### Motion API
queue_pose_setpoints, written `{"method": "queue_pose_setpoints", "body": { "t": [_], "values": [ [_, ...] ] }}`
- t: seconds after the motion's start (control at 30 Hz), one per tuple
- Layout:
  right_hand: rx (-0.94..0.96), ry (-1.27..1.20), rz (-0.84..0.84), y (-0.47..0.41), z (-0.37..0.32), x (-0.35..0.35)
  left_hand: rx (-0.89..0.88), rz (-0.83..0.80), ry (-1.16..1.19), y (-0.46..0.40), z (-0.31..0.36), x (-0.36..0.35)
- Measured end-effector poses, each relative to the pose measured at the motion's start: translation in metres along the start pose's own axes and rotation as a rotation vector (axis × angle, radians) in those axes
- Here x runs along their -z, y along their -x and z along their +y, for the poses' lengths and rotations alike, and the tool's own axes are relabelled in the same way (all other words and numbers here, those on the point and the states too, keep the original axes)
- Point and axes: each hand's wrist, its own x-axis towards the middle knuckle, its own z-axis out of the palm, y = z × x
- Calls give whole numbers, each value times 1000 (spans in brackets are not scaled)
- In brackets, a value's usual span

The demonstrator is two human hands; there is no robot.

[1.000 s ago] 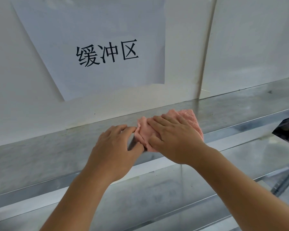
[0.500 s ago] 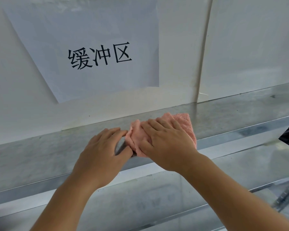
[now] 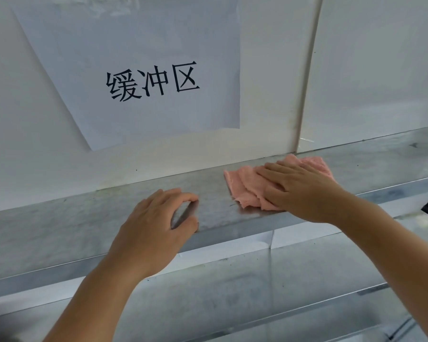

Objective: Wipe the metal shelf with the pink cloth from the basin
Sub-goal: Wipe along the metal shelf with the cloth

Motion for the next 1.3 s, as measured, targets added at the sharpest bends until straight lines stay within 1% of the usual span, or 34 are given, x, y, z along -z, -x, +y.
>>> {"method": "queue_pose_setpoints", "body": {
  "t": [0.13, 0.2, 0.33, 0.47, 0.53, 0.63, 0.73, 0.8, 0.83, 0.93, 1.0, 1.07, 1.17, 1.23, 1.3],
  "values": [
    [-96, -25, 13, 1, 19, 6, 6, -1, -3, 0, 1, 0],
    [-92, -23, 23, 1, 9, 0, 5, 8, -4, 0, 1, 0],
    [-25, -55, 82, 1, -6, -9, 5, 18, -11, 1, 1, -1],
    [-85, -120, 86, 6, -9, -4, -2, 20, -16, 1, 1, -2],
    [-80, -76, 95, 10, -23, -5, -2, 17, -16, 1, 1, -2],
    [-8, -20, 91, 14, -33, -7, -5, 20, -20, 2, 1, -1],
    [-82, -115, 87, 13, -20, -2, 2, 22, -19, 2, 4, -1],
    [-134, -128, 88, 11, -24, -3, 7, 22, -18, 2, 4, -1],
    [-130, -118, 94, 12, -34, -4, 7, 20, -21, 2, 4, -1],
    [-27, -144, 130, 15, -70, -9, 6, 16, -32, 3, 2, -1],
    [8, -166, 133, 13, -71, -10, 6, 18, -39, 3, 2, -2],
    [-28, -157, 129, 10, -53, -8, 5, 17, -41, 3, 3, -2],
    [-143, -143, 100, 7, -29, -4, -3, 21, -40, 3, 3, -1],
    [-150, -138, 85, 6, -39, -3, 1, 21, -44, 2, 2, -1],
    [-79, -132, 107, 7, -67, -4, 5, 22, -43, 2, 1, -2]
  ]
}}
